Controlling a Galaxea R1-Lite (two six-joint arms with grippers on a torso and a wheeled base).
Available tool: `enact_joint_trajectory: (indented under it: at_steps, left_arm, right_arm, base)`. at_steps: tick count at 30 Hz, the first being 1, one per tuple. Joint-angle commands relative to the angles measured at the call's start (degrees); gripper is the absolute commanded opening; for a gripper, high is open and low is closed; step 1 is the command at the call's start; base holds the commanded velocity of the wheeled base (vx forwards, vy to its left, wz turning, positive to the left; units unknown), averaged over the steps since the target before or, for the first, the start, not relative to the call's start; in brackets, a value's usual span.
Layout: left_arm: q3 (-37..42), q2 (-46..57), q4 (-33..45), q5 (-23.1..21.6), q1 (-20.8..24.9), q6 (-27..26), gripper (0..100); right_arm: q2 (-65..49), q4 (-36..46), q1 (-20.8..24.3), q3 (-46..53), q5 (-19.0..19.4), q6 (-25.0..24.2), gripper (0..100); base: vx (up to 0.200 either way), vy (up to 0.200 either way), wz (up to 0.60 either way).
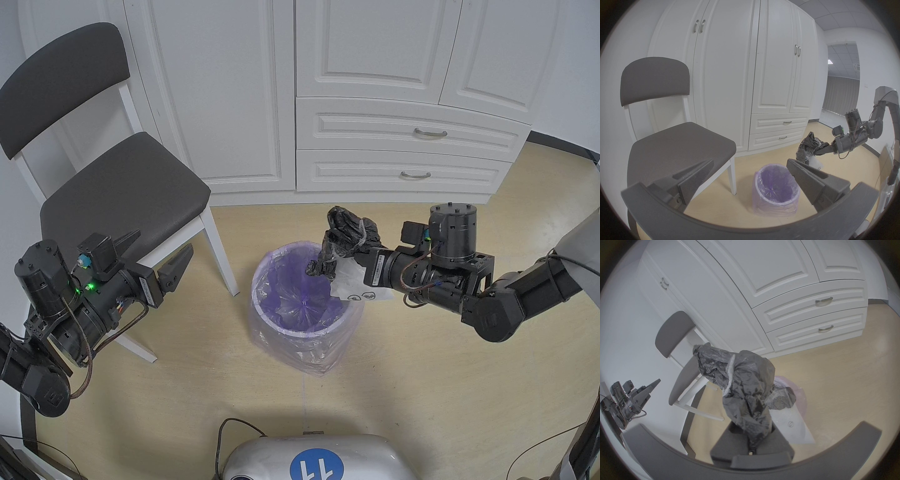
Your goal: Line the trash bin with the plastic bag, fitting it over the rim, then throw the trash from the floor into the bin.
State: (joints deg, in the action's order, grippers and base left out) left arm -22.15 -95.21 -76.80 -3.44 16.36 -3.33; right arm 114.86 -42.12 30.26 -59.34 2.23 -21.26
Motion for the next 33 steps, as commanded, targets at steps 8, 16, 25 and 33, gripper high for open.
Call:
enact_joint_trajectory:
  at_steps: [8, 16, 25, 33]
  left_arm:
    - [-0.17, -0.33, -0.02, 0.01, 0.08, -0.01, 100]
    - [-0.35, -0.42, -0.02, 0.01, -0.10, -0.01, 100]
    - [-0.53, -0.86, -0.02, 0.10, -0.36, -0.01, 100]
    - [-0.79, -3.23, -0.02, 0.10, -0.45, -0.01, 100]
  right_arm:
    - [8.98, -12.81, 4.20, 0.90, -2.93, -1.06, 0]
    - [17.24, -25.82, 5.43, -0.07, -4.60, -2.21, 0]
    - [28.67, -33.56, 5.78, -8.77, -4.25, -3.17, 0]
    - [37.63, -32.94, 5.07, -21.34, -3.64, -4.84, 0]
  base:
    - [0.000, 0.000, 0.00]
    - [0.000, 0.000, 0.00]
    - [0.000, 0.000, 0.00]
    - [0.000, 0.000, 0.00]
